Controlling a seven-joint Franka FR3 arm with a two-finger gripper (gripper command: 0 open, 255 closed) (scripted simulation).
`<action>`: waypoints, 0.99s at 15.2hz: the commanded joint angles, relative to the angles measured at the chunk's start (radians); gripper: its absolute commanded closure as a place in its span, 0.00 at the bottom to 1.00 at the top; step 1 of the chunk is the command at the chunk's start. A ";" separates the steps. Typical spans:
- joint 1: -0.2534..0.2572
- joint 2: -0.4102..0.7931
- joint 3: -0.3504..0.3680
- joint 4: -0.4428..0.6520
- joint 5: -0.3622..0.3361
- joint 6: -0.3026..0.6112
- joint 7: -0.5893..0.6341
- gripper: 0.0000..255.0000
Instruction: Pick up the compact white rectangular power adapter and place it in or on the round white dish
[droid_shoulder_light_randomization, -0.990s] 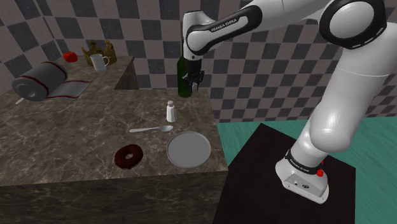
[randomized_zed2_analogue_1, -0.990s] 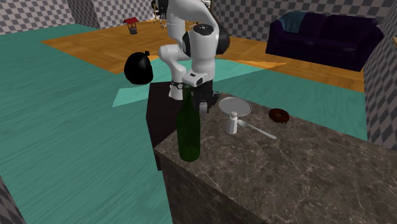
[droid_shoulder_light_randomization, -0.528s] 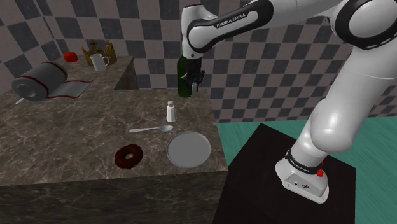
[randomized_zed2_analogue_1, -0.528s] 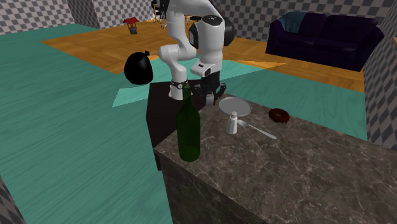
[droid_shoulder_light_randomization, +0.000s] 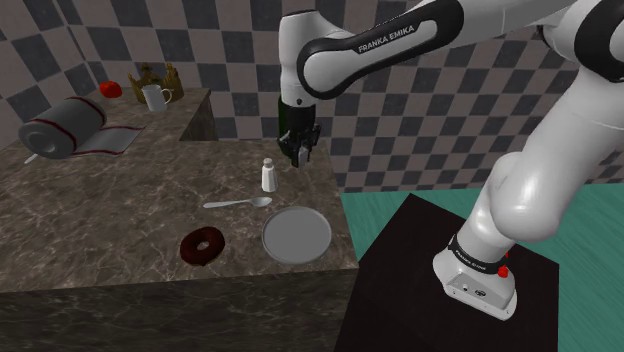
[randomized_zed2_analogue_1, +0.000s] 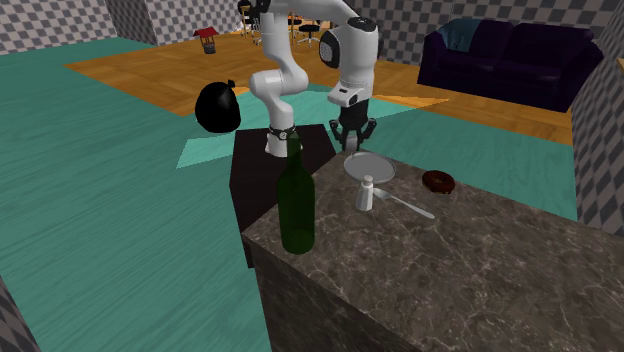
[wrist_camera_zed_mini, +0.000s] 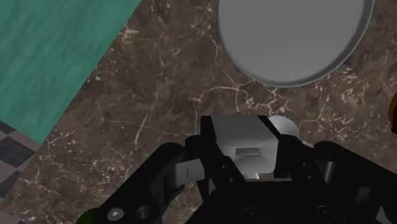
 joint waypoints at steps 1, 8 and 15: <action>0.024 -0.027 0.027 -0.027 0.010 0.002 0.047 1.00; 0.103 -0.077 0.121 -0.070 0.043 0.005 0.203 1.00; 0.115 -0.050 0.140 -0.124 0.041 0.087 0.229 1.00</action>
